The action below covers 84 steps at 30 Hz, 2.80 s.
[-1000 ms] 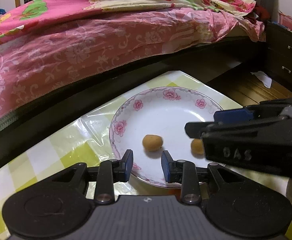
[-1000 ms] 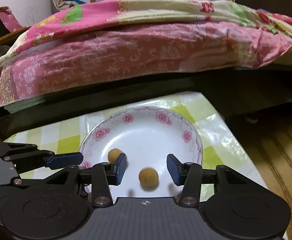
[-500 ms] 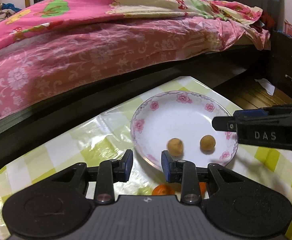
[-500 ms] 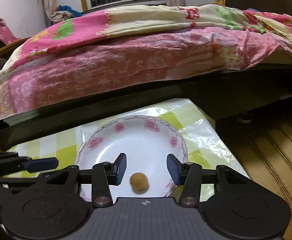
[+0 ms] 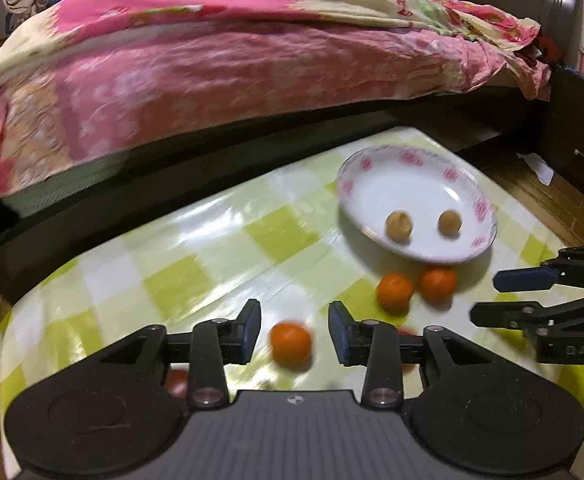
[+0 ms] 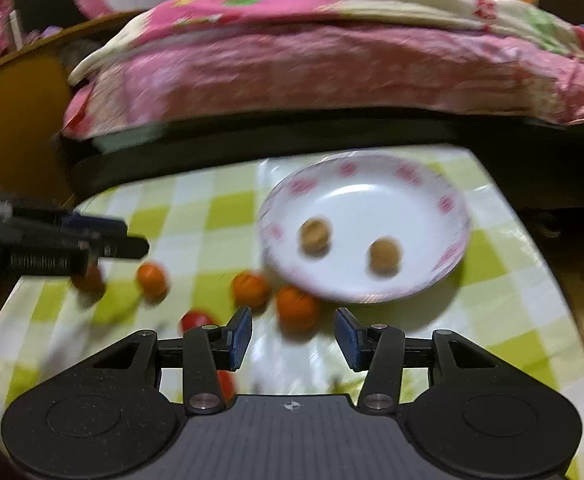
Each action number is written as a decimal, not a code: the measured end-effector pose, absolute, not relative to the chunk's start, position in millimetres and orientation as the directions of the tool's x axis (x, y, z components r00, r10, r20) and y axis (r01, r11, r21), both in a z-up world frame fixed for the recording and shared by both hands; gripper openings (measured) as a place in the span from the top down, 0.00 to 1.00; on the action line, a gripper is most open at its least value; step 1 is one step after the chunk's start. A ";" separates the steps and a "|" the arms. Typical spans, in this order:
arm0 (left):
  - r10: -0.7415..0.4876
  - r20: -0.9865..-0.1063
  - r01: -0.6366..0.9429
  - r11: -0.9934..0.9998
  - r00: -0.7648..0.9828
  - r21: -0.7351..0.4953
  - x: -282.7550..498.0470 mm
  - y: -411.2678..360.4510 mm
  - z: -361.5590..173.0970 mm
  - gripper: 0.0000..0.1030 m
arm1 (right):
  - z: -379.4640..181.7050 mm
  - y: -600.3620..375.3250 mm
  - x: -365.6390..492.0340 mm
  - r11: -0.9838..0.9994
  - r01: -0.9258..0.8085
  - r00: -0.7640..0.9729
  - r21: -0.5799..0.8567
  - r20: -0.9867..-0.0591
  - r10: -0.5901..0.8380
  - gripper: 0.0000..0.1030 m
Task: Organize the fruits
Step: 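Move both open tools back toward the remaining fruits, then grasp the dark red tomato with the left tool while the right tool grasps a red tomato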
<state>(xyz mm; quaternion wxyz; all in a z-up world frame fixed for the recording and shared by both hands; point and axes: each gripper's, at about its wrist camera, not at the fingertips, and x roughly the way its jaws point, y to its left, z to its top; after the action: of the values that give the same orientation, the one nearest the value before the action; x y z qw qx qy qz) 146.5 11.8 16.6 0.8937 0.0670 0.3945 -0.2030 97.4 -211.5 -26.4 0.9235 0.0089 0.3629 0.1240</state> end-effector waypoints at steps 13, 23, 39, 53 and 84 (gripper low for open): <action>-0.217 -0.749 0.390 0.919 0.626 0.061 140.9 49.4 -2.5 0.45 | -46.2 -181.3 86.2 0.935 -0.347 0.640 0.070 -0.711 0.291 0.53; -0.143 -0.748 0.377 0.914 0.647 0.151 147.1 52.8 -17.1 0.35 | -50.2 -176.3 86.7 0.927 -0.367 0.629 0.080 -0.713 0.310 0.53; -0.082 -0.761 0.243 0.965 0.644 0.102 167.9 84.3 -36.4 0.47 | -52.4 -175.6 87.3 0.921 -0.376 0.612 0.099 -0.719 0.328 0.54; -0.170 -0.771 0.326 0.944 0.614 0.051 154.6 59.9 -27.7 0.54 | -59.2 -168.7 85.2 0.902 -0.414 0.576 0.120 -0.733 0.362 0.66; -0.196 -0.785 0.430 0.898 0.588 0.098 134.2 29.0 -33.0 0.54 | -67.9 -142.6 109.6 0.910 -0.409 0.599 0.071 -0.731 0.326 0.77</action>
<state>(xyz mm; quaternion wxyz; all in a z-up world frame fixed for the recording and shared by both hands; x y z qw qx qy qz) 134.2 29.0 -33.0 0.8801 0.1400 0.4175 -0.1777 109.6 -142.6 -67.9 0.8926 -0.0519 0.3977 0.2058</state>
